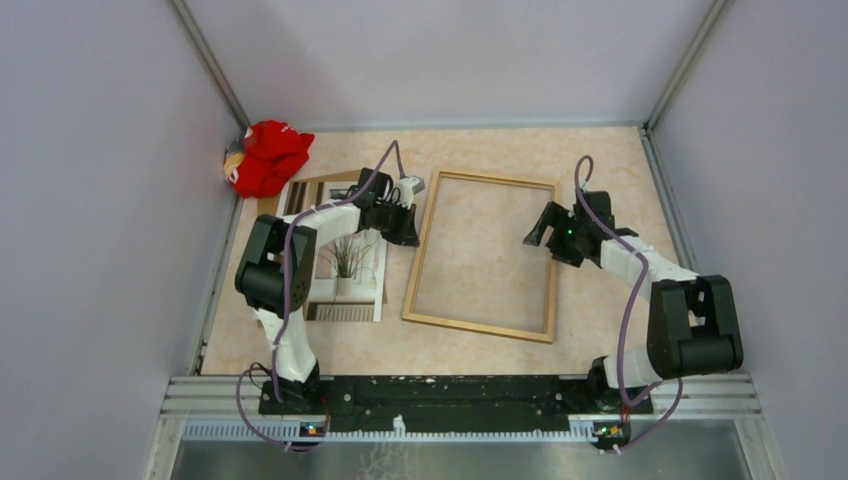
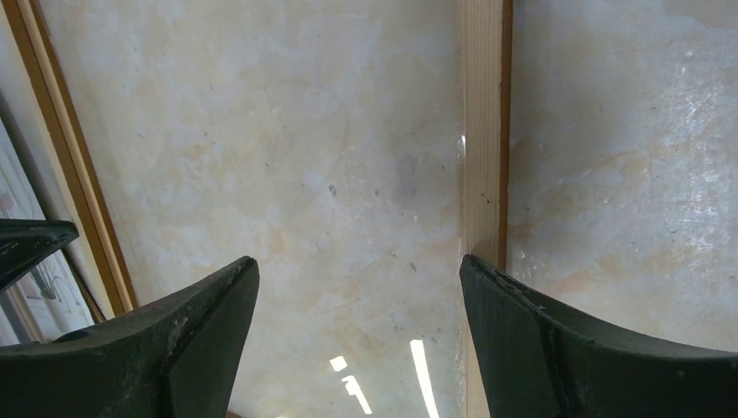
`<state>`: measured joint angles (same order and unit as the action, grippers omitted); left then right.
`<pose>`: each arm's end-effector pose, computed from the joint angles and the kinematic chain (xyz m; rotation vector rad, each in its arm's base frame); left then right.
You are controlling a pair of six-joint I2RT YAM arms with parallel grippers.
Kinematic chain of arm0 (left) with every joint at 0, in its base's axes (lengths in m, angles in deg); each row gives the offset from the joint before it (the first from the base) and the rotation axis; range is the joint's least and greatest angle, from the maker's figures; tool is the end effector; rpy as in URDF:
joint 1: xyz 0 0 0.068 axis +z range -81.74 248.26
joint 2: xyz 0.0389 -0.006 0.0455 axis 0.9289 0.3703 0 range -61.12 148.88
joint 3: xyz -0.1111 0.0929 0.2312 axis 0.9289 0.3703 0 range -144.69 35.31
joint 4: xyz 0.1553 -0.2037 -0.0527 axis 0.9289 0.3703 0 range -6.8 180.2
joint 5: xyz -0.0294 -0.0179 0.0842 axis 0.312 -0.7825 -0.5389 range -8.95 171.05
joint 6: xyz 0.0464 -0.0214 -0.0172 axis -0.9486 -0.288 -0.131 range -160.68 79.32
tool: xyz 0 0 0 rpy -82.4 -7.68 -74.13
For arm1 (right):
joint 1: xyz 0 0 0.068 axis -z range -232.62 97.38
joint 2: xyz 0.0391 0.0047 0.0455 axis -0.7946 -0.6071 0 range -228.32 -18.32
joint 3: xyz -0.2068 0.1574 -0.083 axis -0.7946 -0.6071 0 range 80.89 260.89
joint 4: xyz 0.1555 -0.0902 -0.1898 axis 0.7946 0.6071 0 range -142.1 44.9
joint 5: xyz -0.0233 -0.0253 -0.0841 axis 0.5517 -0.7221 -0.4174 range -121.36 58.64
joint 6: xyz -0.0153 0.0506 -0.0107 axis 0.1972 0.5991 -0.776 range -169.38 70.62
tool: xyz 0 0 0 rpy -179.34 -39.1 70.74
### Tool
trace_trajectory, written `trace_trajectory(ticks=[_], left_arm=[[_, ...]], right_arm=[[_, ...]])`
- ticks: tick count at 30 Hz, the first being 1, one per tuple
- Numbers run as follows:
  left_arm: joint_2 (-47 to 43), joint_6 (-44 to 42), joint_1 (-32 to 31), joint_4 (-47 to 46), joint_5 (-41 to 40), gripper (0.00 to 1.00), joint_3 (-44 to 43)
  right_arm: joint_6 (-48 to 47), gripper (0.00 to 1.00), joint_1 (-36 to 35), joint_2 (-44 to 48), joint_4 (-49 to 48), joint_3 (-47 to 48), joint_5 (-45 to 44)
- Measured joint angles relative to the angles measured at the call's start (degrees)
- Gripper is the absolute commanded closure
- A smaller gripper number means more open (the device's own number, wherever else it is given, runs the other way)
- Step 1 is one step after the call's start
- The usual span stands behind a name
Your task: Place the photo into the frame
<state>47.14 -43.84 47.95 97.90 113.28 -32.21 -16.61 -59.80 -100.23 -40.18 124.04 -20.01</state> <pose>0.3561 -0.1520 0.1639 0.7309 2.4088 -0.8325 0.2773 0.0421 0.1841 0.4688 2.4664 0.5405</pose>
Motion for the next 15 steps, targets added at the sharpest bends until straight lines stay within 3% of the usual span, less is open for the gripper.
trace_trajectory(ticks=[15], left_arm=[[0.0,0.0,0.0,0.0,-0.2,1.0,0.0]], right_arm=[[2.7,0.16,1.1,-0.2,-3.6,-1.1,2.4]])
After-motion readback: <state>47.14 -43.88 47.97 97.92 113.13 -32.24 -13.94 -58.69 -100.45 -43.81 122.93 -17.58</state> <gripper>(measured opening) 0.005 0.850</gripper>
